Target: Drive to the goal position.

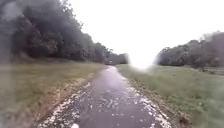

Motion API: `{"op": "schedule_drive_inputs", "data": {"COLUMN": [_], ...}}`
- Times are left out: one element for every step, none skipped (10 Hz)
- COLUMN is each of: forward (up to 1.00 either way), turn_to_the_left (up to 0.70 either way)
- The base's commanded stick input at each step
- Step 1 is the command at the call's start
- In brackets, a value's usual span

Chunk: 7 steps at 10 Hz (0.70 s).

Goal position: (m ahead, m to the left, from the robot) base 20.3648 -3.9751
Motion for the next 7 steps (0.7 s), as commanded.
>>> {"op": "schedule_drive_inputs", "data": {"forward": [0.50, 0.50, 0.50, 0.50, 0.50, 0.50, 0.50], "turn_to_the_left": [0.00, 0.00, 0.00, 0.00, 0.00, 0.00, 0.00]}}
